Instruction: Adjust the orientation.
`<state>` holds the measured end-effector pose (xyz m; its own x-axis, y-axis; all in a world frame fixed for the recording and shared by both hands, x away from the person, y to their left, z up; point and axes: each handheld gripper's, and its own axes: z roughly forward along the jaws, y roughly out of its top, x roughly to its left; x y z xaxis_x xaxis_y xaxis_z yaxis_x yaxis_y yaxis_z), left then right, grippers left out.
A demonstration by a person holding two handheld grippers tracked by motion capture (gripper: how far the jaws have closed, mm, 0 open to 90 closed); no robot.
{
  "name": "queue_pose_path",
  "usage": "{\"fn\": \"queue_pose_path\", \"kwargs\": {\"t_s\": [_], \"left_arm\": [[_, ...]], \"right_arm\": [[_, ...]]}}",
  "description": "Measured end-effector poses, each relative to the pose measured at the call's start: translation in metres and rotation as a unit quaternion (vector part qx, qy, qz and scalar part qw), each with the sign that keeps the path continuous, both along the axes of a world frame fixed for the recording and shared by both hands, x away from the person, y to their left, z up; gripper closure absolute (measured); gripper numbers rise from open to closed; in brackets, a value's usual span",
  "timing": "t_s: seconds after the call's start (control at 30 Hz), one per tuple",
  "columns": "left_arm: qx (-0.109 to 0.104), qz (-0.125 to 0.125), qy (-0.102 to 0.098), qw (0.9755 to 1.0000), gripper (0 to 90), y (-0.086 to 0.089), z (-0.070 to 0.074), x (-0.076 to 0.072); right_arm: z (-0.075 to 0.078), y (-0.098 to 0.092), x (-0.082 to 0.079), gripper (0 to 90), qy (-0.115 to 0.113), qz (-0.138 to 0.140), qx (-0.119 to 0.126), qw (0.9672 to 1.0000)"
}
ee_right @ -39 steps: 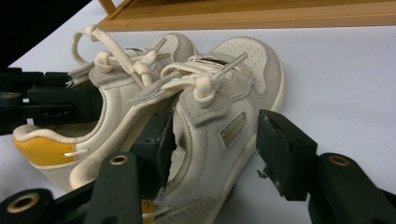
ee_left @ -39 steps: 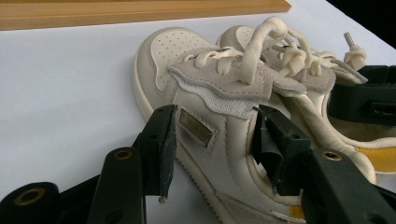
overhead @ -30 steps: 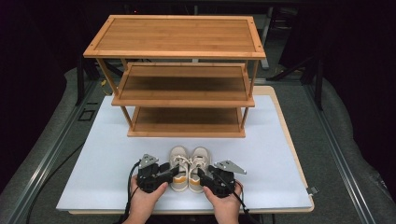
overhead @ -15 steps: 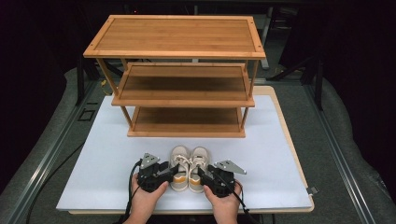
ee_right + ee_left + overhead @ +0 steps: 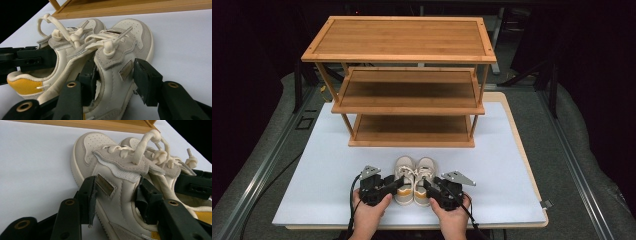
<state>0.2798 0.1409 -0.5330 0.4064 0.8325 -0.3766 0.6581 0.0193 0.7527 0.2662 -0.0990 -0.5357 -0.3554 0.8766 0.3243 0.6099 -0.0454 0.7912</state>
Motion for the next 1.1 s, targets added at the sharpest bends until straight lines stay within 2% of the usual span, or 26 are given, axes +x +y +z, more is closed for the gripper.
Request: {"fn": "queue_pose_path", "kwargs": {"t_s": [0.2, 0.6, 1.1], "left_arm": [[-0.009, 0.003, -0.003, 0.9999, 56.4, 0.0006, -0.0015, -0.0006], [-0.010, 0.006, -0.008, 0.9999, 57.3, 0.0005, -0.0023, -0.0011], [-0.011, 0.000, -0.001, 0.9999, 57.5, 0.0005, -0.0007, 0.0011]], "right_arm": [[-0.0003, -0.0007, 0.0000, 56.7, 0.004, -0.003, 0.011, 0.9999], [-0.0008, -0.0012, -0.0006, 57.4, 0.002, -0.007, 0.015, 0.9999], [-0.0001, -0.0019, -0.0011, 57.5, 0.005, -0.011, 0.022, 0.9997]]}}
